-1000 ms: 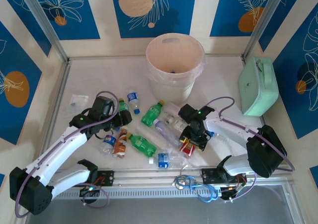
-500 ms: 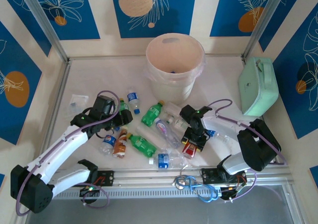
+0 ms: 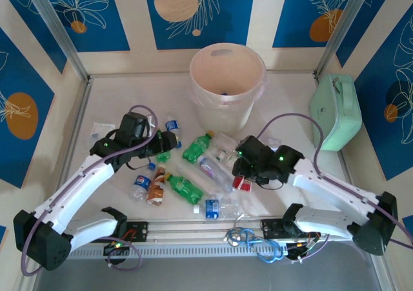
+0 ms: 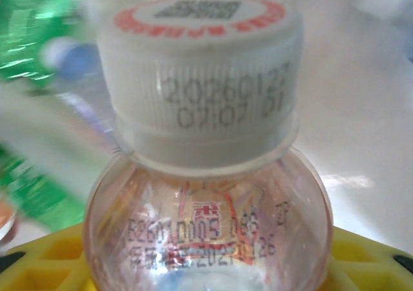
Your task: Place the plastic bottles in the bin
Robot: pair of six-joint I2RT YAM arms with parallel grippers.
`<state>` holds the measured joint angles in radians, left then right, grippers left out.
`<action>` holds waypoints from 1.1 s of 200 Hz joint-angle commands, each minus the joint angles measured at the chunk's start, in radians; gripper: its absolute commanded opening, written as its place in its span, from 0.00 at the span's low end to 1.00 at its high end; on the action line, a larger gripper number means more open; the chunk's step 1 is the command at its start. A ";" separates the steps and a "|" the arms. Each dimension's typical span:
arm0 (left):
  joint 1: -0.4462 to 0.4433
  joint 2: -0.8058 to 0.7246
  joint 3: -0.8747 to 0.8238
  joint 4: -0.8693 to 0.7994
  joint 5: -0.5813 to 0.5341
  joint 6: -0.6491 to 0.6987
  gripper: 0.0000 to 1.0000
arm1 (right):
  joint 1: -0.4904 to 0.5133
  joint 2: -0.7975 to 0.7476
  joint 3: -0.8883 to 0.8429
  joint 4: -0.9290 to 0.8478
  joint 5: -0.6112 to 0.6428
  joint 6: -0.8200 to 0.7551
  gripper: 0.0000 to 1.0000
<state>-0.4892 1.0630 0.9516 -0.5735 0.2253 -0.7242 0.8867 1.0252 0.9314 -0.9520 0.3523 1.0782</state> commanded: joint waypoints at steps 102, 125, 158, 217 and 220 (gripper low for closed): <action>-0.025 0.061 0.077 0.556 0.615 -0.141 0.77 | 0.058 0.080 0.258 0.339 -0.530 -0.469 0.50; -0.032 0.061 0.063 0.599 0.659 -0.148 0.69 | 0.060 0.094 0.264 0.356 -0.578 -0.465 0.50; -0.041 0.056 0.029 0.636 0.695 -0.151 0.59 | 0.057 0.101 0.267 0.371 -0.599 -0.459 0.50; -0.061 0.025 -0.014 0.716 0.746 -0.157 0.56 | 0.031 0.107 0.265 0.394 -0.620 -0.437 0.51; -0.062 0.025 -0.016 0.722 0.748 -0.158 0.56 | 0.028 0.107 0.265 0.394 -0.620 -0.437 0.51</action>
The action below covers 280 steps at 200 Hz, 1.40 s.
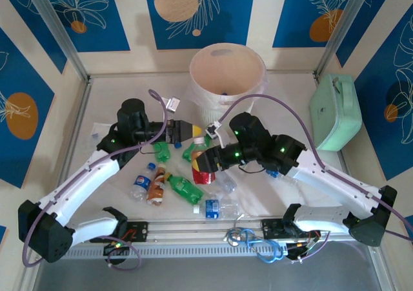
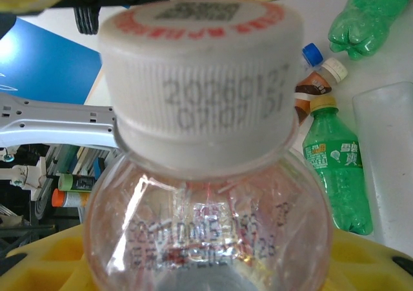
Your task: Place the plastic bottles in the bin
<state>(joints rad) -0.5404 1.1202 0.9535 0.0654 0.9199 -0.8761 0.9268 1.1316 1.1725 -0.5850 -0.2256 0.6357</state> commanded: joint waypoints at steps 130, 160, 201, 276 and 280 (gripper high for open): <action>-0.044 -0.003 -0.047 0.103 0.076 0.008 0.36 | -0.029 0.031 0.039 0.063 -0.072 0.013 0.51; -0.043 -0.005 -0.051 0.085 0.050 0.025 0.25 | -0.030 0.015 0.032 0.067 -0.057 0.016 0.51; -0.042 0.004 -0.043 0.072 -0.040 0.017 0.20 | -0.031 -0.020 0.027 0.014 0.019 0.012 0.77; 0.146 0.047 0.190 -0.128 -0.381 -0.011 0.17 | -0.110 -0.288 -0.027 -0.192 0.324 0.086 0.89; 0.159 0.052 0.202 -0.127 -0.406 -0.024 0.17 | -0.113 -0.298 -0.028 -0.207 0.342 0.090 0.89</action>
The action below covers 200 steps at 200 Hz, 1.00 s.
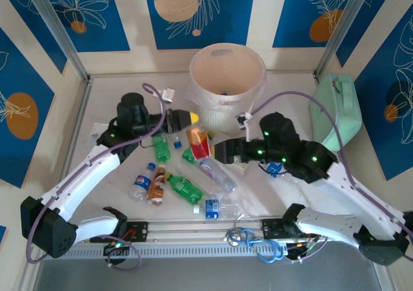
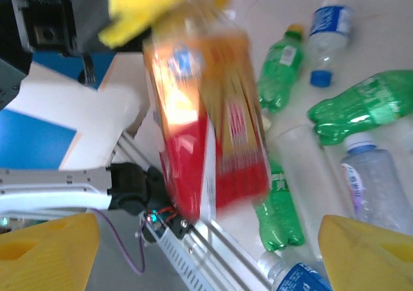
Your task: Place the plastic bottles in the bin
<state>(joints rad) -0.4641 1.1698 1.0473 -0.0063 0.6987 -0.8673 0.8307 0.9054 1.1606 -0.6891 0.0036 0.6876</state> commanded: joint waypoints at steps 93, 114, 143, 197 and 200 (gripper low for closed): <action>0.065 0.444 0.671 -0.013 -0.505 -0.156 0.16 | -0.127 -0.128 -0.114 -0.299 0.272 0.252 0.88; 0.039 0.566 0.846 -0.096 -0.549 -0.085 0.14 | -0.125 -0.135 -0.117 -0.317 0.273 0.265 0.87; -0.004 0.715 1.108 -0.323 -0.608 0.102 0.09 | -0.124 -0.156 -0.138 -0.326 0.269 0.283 0.87; -0.093 0.839 1.292 -0.578 -0.778 0.396 0.09 | -0.125 -0.176 -0.161 -0.379 0.298 0.319 0.87; -0.097 0.843 1.292 -0.584 -0.785 0.404 0.09 | -0.125 -0.177 -0.162 -0.383 0.301 0.323 0.87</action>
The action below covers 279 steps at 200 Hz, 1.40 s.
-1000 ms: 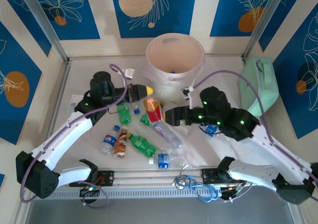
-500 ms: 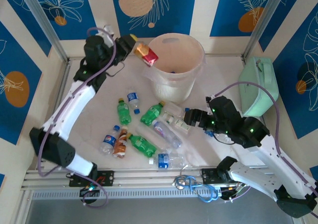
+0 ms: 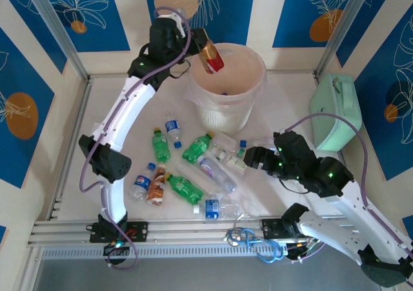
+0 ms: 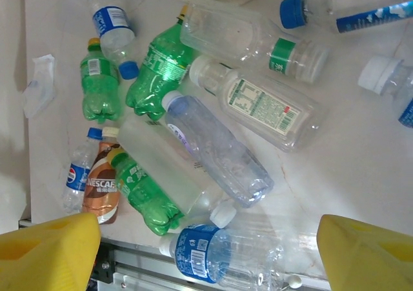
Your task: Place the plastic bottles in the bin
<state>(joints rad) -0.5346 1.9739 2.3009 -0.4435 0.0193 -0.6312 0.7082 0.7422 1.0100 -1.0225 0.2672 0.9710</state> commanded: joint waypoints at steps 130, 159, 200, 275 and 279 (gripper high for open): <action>-0.085 0.080 -0.001 -0.222 -0.162 0.299 0.62 | -0.027 -0.007 -0.030 -0.131 0.069 0.090 0.87; -0.091 0.053 -0.001 -0.217 -0.151 0.290 0.70 | -0.042 -0.005 -0.027 -0.162 0.083 0.101 0.87; -0.124 -0.121 -0.091 -0.093 -0.162 0.274 0.82 | -0.110 0.028 -0.009 -0.273 0.143 0.143 0.89; -0.110 -0.659 -0.703 -0.006 -0.170 0.184 0.89 | -0.126 0.130 -0.074 -0.103 -0.166 -0.090 0.85; -0.107 -0.690 -0.743 -0.011 -0.166 0.176 0.89 | -0.104 0.135 -0.073 -0.095 -0.174 -0.099 0.85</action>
<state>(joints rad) -0.6548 1.4040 1.7592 -0.4725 -0.1406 -0.4049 0.5308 0.8536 0.9485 -1.1866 0.2150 0.9680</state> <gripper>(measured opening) 0.883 0.854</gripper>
